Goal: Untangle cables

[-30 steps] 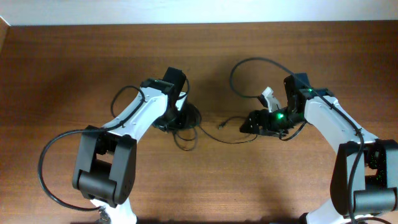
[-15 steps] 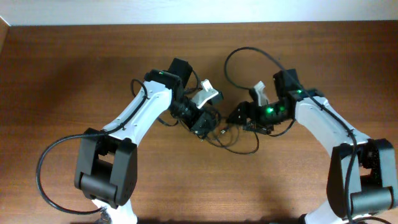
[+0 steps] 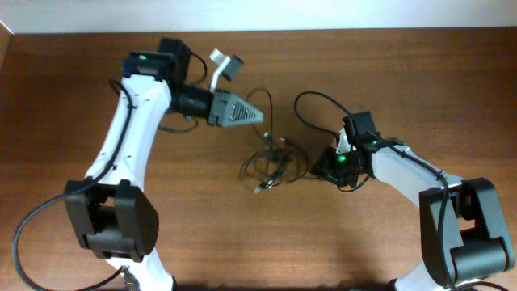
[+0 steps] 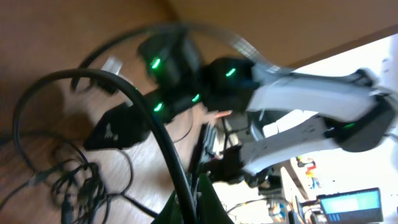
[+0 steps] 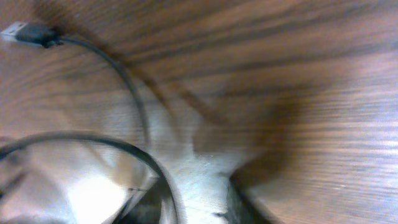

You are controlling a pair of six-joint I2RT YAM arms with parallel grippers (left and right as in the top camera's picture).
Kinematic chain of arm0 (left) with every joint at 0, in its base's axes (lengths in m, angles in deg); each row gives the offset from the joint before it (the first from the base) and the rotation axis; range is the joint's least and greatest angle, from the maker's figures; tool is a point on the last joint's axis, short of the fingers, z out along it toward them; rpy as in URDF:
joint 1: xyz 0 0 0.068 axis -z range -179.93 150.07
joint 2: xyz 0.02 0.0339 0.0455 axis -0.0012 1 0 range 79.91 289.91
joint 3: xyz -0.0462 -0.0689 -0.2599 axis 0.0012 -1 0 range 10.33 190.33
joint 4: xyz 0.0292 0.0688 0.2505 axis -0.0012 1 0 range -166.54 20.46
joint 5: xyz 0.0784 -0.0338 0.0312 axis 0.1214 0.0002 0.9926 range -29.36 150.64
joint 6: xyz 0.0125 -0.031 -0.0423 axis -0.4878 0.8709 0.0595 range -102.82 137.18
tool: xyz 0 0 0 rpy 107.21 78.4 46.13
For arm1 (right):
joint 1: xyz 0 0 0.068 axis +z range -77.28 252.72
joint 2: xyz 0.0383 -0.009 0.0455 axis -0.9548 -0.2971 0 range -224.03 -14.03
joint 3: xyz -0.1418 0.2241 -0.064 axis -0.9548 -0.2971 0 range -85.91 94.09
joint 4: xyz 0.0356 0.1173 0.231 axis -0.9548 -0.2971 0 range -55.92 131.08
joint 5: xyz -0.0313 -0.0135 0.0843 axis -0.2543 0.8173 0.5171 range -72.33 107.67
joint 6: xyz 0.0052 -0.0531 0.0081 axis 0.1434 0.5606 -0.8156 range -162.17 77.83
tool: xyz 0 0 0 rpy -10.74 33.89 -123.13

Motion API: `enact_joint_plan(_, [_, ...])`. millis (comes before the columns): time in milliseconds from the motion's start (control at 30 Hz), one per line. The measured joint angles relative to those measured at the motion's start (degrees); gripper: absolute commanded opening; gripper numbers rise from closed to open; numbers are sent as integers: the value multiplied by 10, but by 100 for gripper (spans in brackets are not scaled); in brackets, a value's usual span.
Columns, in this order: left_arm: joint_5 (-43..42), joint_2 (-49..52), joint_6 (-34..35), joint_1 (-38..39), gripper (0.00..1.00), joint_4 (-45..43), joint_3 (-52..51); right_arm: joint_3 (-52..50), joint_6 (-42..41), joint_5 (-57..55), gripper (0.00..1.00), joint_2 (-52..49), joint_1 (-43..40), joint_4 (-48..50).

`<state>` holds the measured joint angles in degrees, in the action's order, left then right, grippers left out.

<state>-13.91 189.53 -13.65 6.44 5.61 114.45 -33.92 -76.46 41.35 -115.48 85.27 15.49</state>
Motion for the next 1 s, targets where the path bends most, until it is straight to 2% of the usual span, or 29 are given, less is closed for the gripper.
enact_joint_plan(33, [-16, 0, 3, -6, 0, 1, 26, -2, -1, -9, 4, 2, 0, 1])
enact_joint_plan(100, [-37, 0, 19, -19, 0, 3, 70, -7, 2, -24, 4, 3, 1, 3])
enact_joint_plan(167, [-21, 0, 47, -26, 0, 0, 91, -8, 5, -26, 4, 4, 1, 3])
enact_joint_plan(233, [73, 0, 120, -26, 0, -3, 94, -8, 38, 7, 4, 3, -5, -6])
enact_joint_plan(333, [318, 0, 246, -14, 0, -2, 94, 11, 83, 51, 4, 9, -32, -83])
enact_joint_plan(367, [423, 0, 297, -5, 0, -2, 94, 23, 96, 58, 4, 23, -45, -105])
enact_joint_plan(400, [470, 0, 318, 2, 0, -5, 93, 28, 102, 60, 4, 34, -51, -113])
enact_joint_plan(467, [548, 0, 361, 19, 0, -23, 84, 41, 112, 64, 4, 62, -58, -130])
enact_joint_plan(600, [636, 0, 426, 49, 0, -58, 33, 47, 166, 84, 4, 70, -58, -190])
enact_joint_plan(667, [698, 0, 465, 51, 0, -76, -3, 67, 200, 123, 4, 69, -58, -217])
enact_joint_plan(767, [748, 0, 492, 50, 2, -106, -75, 95, 232, 192, 4, 69, -58, -217])
enact_joint_plan(900, [769, 2, 505, 50, 19, -141, -158, 97, 244, 213, 4, 69, -58, -217])
enact_joint_plan(967, [771, 3, 506, 50, 59, -142, -178, 97, 245, 207, 5, 69, -58, -221])
enact_joint_plan(1000, [770, 3, 501, 47, 77, -141, -181, 97, 247, 201, 25, 69, -58, -222])
